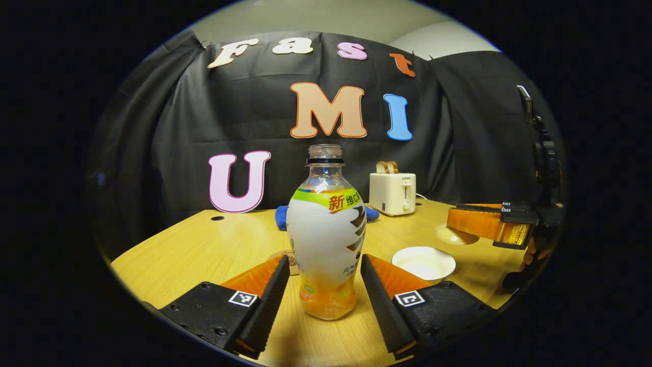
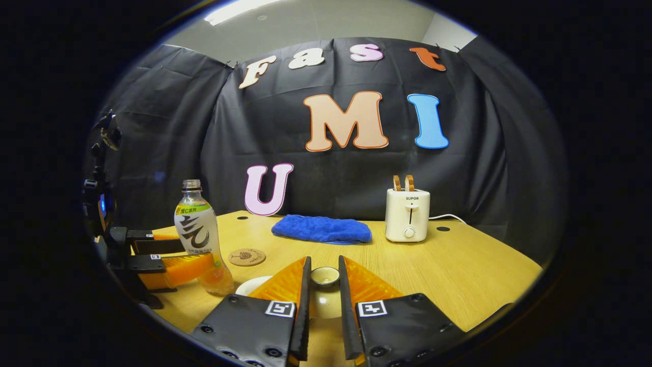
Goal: Open the teacup lid with one hand, grasp the water bottle and pour water into the teacup with the other hand; after pouring, place the water bottle on the coaster and then close the teacup lid.
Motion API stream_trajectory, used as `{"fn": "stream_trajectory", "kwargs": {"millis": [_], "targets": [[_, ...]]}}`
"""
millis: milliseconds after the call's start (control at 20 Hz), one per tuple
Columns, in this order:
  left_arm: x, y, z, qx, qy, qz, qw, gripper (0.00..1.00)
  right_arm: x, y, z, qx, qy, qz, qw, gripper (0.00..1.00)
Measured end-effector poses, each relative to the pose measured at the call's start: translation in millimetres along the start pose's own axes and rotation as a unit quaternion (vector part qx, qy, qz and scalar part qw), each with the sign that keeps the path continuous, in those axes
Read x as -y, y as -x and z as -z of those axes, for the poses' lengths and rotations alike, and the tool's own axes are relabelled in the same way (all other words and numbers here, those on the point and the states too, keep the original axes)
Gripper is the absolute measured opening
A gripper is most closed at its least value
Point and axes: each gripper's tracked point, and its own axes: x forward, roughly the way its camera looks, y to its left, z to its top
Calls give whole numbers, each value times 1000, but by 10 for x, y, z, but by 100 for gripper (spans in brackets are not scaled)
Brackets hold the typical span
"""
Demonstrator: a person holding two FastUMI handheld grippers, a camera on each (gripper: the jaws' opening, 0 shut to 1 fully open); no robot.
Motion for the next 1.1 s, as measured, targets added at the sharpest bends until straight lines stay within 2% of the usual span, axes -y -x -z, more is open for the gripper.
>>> {"fn": "stream_trajectory", "kwargs": {"millis": [200, 450, 600, 850, 1100], "targets": [[28, -73, -6, 2, -3, 2, 1000, 70, 42, 32, -73, 8, -2, 2, 1000, 31], [72, -136, -6, -1, -26, 10, 1000, 63, 135, 76, -164, 15, -7, 11, 1000, 30], [-8, -176, -9, -11, -67, -4, 998, 57, 158, 90, -216, 22, -6, 11, 1000, 30], [-147, -189, 14, -24, -155, -27, 987, 56, 175, 101, -238, 22, -11, 8, 1000, 30], [-177, -201, 57, -36, -228, -32, 973, 57, 168, 113, -247, 21, -10, 6, 1000, 30]]}}
